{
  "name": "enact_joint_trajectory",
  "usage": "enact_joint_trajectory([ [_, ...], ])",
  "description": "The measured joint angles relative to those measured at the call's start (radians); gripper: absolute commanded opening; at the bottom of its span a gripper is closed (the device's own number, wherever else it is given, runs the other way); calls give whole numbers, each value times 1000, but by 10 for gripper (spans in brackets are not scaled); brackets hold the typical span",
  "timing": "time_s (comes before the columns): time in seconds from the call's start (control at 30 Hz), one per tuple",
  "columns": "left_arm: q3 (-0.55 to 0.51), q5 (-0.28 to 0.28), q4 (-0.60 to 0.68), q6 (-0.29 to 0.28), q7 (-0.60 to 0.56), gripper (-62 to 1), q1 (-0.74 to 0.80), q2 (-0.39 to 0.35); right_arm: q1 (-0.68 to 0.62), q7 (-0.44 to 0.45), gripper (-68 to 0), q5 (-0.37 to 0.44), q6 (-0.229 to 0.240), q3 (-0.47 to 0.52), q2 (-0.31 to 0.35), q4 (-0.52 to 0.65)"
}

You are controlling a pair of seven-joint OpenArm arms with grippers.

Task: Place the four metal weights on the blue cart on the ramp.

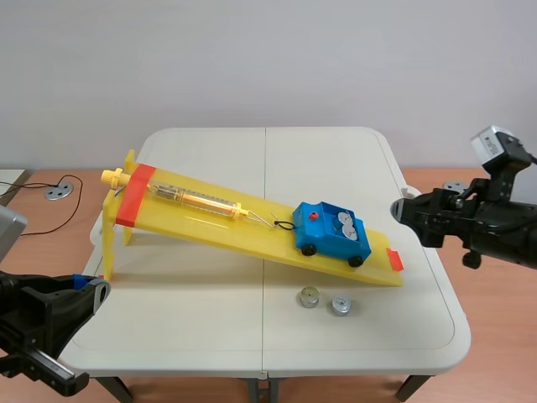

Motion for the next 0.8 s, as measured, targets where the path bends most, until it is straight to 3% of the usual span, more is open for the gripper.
enact_joint_trajectory([
  [0.33, 0, 0, 0, 0, 0, -582, 0, 0, -206, -25, -410, 0, 0, 0, 140, 274],
  [0.63, 0, 0, 0, 0, 0, -582, 0, 0, -300, -27, -409, -8, 0, -23, 143, 369],
  [0.8, 0, 0, 0, 0, 0, -582, 0, 0, -299, 6, -409, -96, 0, -109, 126, 368],
])
